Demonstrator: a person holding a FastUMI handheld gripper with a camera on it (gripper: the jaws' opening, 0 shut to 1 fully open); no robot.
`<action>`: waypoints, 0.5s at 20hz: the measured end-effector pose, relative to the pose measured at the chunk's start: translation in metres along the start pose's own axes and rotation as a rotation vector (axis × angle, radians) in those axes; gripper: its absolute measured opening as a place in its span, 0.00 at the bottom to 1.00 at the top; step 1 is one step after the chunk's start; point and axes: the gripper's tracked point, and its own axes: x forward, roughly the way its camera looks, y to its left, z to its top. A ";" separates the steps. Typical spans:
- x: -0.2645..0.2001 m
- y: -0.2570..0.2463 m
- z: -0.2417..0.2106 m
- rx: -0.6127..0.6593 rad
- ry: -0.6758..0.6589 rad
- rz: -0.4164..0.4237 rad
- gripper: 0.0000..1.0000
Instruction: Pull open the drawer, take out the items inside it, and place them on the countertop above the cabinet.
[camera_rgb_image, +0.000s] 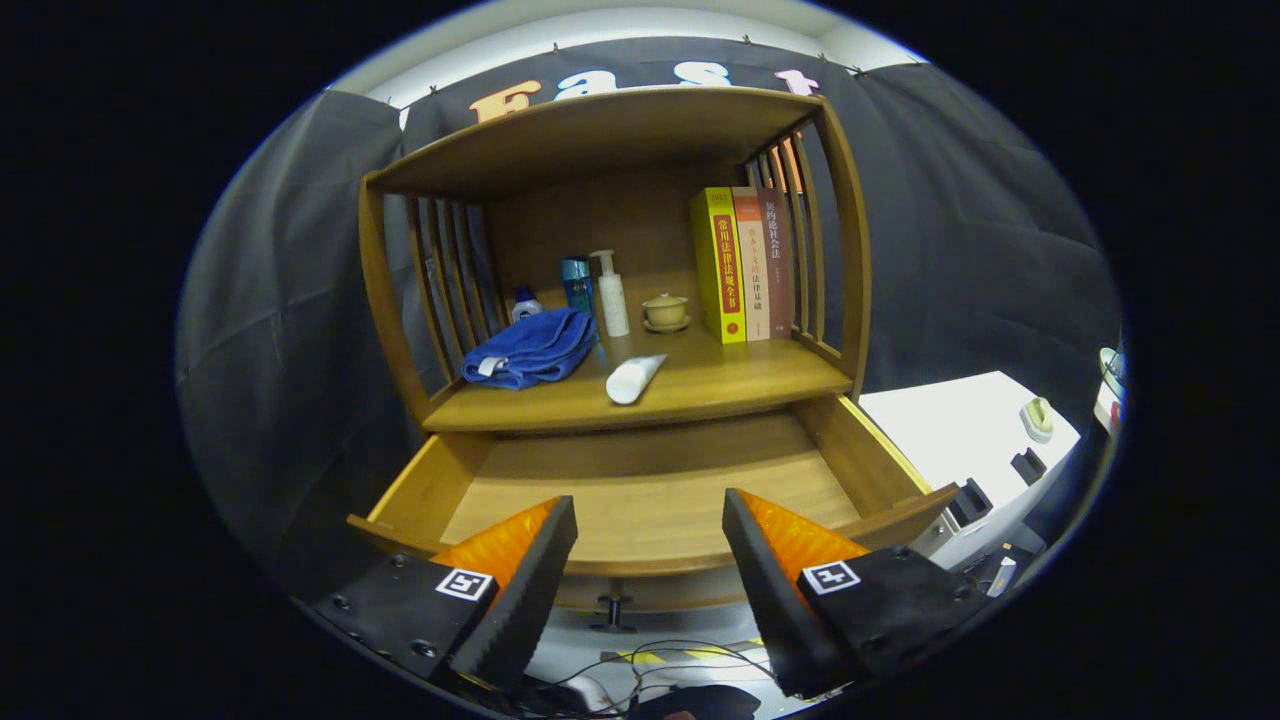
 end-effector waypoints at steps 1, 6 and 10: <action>0.000 0.001 -0.011 -0.009 0.014 0.000 0.97; 0.001 0.007 -0.046 0.004 0.028 0.008 0.97; 0.012 0.004 -0.070 -0.019 0.035 -0.018 0.97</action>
